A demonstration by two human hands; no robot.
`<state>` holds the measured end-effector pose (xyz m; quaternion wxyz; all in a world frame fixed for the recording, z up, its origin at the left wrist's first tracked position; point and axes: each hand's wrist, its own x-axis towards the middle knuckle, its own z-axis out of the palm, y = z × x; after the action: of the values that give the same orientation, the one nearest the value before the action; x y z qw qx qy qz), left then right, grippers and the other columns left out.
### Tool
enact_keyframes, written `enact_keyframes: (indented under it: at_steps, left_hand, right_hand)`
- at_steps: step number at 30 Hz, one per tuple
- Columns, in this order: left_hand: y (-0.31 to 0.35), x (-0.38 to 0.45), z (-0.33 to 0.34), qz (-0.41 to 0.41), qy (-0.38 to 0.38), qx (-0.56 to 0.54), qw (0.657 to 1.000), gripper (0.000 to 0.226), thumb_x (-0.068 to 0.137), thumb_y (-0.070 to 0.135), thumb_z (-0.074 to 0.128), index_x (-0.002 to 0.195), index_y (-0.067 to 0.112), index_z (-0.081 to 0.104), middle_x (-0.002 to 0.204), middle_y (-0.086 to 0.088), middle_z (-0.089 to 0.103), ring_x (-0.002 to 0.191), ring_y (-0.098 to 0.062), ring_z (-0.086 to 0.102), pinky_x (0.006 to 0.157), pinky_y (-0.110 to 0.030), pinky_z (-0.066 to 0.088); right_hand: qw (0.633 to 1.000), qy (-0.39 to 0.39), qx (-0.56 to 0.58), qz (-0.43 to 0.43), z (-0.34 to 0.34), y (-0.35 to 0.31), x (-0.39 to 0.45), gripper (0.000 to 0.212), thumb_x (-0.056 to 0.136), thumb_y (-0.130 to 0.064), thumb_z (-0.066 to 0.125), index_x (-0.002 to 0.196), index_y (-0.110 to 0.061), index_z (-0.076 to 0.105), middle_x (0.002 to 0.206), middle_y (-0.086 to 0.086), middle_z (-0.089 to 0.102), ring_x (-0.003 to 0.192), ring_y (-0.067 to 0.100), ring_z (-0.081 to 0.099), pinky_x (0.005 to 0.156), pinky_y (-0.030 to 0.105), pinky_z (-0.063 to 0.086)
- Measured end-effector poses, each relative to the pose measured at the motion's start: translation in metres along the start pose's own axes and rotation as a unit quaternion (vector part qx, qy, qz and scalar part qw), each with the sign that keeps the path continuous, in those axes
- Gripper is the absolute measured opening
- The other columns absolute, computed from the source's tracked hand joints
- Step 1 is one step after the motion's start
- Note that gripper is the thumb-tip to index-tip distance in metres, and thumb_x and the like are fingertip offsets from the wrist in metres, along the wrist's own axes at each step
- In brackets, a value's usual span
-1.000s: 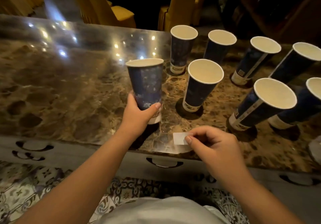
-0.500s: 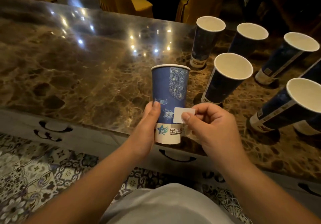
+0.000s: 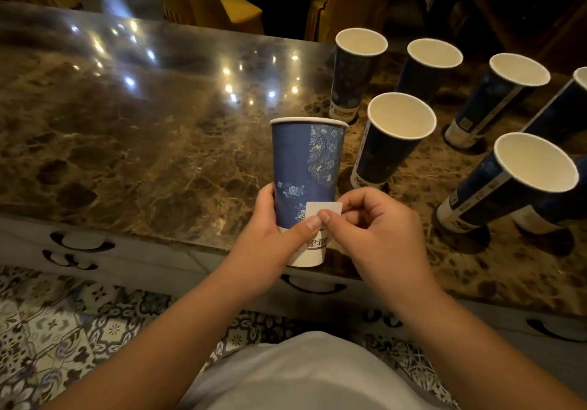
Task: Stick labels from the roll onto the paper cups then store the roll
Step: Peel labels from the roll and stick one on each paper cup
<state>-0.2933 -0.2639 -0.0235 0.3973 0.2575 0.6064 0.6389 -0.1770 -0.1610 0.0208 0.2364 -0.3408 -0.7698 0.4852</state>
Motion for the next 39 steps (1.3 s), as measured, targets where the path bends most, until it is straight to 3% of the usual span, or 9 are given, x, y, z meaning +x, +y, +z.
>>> enact_keyframes:
  at_steps: [4,8,14,17,21,27,33,37,39]
  left_hand:
    - [0.001,0.001,-0.007,-0.017,-0.069,-0.027,0.997,0.068,0.073,0.031,0.074,0.134,0.022,0.045,0.125,-0.005,0.067,0.115,-0.023,0.064,0.091,-0.037,0.053]
    - [0.001,0.003,-0.01,-0.028,-0.118,-0.032,0.992,0.088,0.067,0.042,0.084,0.14,0.023,0.039,0.135,-0.007,0.06,0.124,-0.026,0.058,0.095,-0.037,0.051]
    - [0.01,0.01,-0.021,-0.022,-0.093,0.055,0.994,0.094,0.057,0.058,0.084,0.136,0.031,0.041,0.13,0.007,0.063,0.121,-0.012,0.06,0.098,-0.033,0.051]
    - [0.015,0.02,-0.029,0.005,-0.066,0.086,0.994,0.072,0.063,0.033,0.084,0.126,0.032,0.048,0.119,0.017,0.068,0.114,-0.004,0.063,0.092,-0.024,0.053]
    - [0.016,0.038,-0.035,0.044,-0.026,0.139,0.989,0.071,0.057,0.033,0.084,0.119,0.038,0.05,0.125,0.011,0.063,0.12,-0.009,0.059,0.103,-0.039,0.048]
    - [0.018,0.074,-0.037,0.091,0.013,0.225,0.97,0.07,0.069,0.012,0.086,0.127,0.028,0.052,0.127,0.004,0.062,0.118,-0.012,0.06,0.101,-0.044,0.05]
    - [0.006,0.095,-0.039,0.105,0.027,0.263,0.959,0.074,0.073,0.013,0.082,0.138,0.018,0.046,0.13,0.002,0.061,0.118,-0.009,0.059,0.101,-0.033,0.05]
    - [-0.001,0.106,-0.037,0.131,0.041,0.273,0.952,0.067,0.078,0.015,0.08,0.136,0.015,0.048,0.132,-0.002,0.058,0.12,-0.007,0.057,0.098,-0.021,0.049]
    - [-0.004,0.111,-0.036,0.135,0.041,0.279,0.95,0.064,0.079,0.016,0.078,0.136,0.015,0.049,0.131,-0.001,0.06,0.118,-0.006,0.058,0.095,-0.016,0.048]
  right_hand:
    - [0.997,-0.041,-0.041,0.056,-0.015,0.001,0.009,0.049,0.065,-0.044,0.08,0.102,-0.033,0.052,0.082,-0.008,0.068,0.069,0.005,0.067,0.059,0.023,0.058]
    - [0.984,-0.146,0.086,0.063,-0.018,0.001,0.009,0.049,0.074,-0.016,0.08,0.111,-0.036,0.053,0.103,-0.013,0.067,0.086,0.001,0.069,0.068,0.019,0.057]
    - [0.984,-0.161,0.075,0.018,-0.02,0.007,0.017,0.058,0.075,-0.013,0.08,0.123,-0.029,0.053,0.111,-0.012,0.065,0.096,0.0,0.066,0.077,0.019,0.056]
    - [0.99,-0.133,0.038,-0.007,-0.015,0.014,0.025,0.056,0.075,-0.019,0.08,0.124,-0.029,0.054,0.113,-0.016,0.065,0.102,-0.001,0.064,0.086,0.026,0.057]
    - [0.997,-0.068,-0.017,-0.043,0.0,0.023,0.039,0.054,0.078,-0.022,0.079,0.125,-0.03,0.053,0.118,-0.015,0.064,0.109,-0.001,0.06,0.093,0.029,0.054]
    - [0.998,-0.018,-0.038,-0.041,0.015,0.034,0.06,0.058,0.086,-0.015,0.071,0.138,-0.026,0.048,0.13,-0.009,0.061,0.113,-0.005,0.051,0.081,0.0,0.039]
    - [0.997,0.009,-0.071,-0.04,0.025,0.043,0.074,0.058,0.088,-0.017,0.069,0.14,-0.024,0.046,0.128,-0.003,0.064,0.117,0.006,0.058,0.099,0.025,0.048]
    - [0.995,0.012,-0.093,-0.025,0.03,0.044,0.083,0.06,0.091,-0.014,0.063,0.145,-0.023,0.039,0.128,0.0,0.063,0.101,0.001,0.057,0.093,0.022,0.044]
    - [0.995,0.011,-0.1,-0.021,0.034,0.045,0.086,0.062,0.092,-0.015,0.061,0.147,-0.023,0.034,0.13,0.001,0.062,0.112,0.009,0.059,0.096,0.026,0.044]
